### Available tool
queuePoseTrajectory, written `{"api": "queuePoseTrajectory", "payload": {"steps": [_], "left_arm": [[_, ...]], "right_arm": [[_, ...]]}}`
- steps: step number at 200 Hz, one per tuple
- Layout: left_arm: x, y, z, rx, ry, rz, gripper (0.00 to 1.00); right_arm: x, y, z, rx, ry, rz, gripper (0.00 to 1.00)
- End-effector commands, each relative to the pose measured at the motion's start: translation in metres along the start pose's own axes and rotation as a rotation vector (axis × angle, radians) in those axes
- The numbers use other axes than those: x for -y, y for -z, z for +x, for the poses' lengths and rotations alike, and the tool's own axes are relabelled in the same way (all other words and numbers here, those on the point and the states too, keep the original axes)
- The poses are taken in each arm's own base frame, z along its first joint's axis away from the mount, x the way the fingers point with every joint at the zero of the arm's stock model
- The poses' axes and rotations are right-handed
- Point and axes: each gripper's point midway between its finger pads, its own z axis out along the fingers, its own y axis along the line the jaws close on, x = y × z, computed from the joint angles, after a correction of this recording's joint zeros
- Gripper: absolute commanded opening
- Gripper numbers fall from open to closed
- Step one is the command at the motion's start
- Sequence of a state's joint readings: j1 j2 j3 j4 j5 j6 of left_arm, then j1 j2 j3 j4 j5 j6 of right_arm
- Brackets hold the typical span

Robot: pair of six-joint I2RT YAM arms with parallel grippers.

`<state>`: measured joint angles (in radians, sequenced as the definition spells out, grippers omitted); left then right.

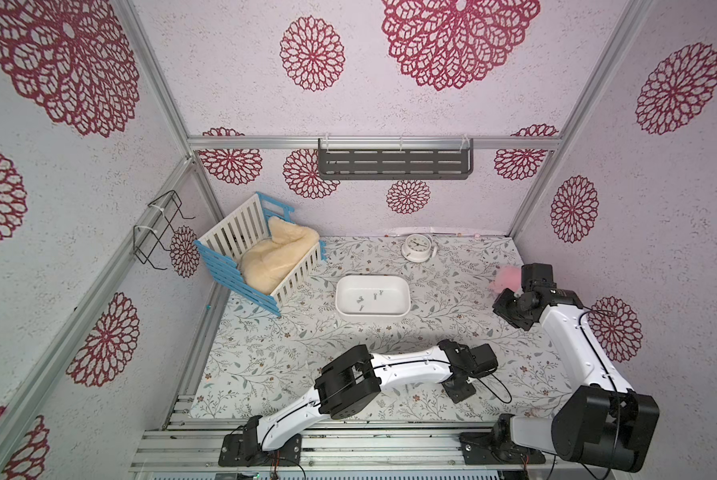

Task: Put the screws on the desktop into the storage box
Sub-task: Pick up the screw from the center of the board.

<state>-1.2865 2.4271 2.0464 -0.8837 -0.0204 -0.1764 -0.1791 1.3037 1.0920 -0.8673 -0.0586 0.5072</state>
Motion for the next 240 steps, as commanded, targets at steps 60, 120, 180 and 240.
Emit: {"api": "queuePoseTrajectory", "payload": {"steps": [60,120,180,240], "left_arm": [[-0.062,0.042,0.048,-0.074,0.117,-0.135,0.2],[-0.111,0.08,0.082,-0.061,0.24,-0.184,0.22],[-0.172,0.142,0.096,0.029,0.384,-0.236,0.23],[-0.244,0.168,0.114,0.034,0.501,-0.309,0.23]], "right_arm": [[-0.003,0.001,-0.001,0.028,0.011,-0.035,0.31],[-0.014,-0.005,0.009,0.011,0.029,-0.059,0.31],[-0.047,-0.018,0.036,-0.033,0.084,-0.101,0.31],[-0.092,-0.019,0.093,-0.099,0.158,-0.166,0.32]]}}
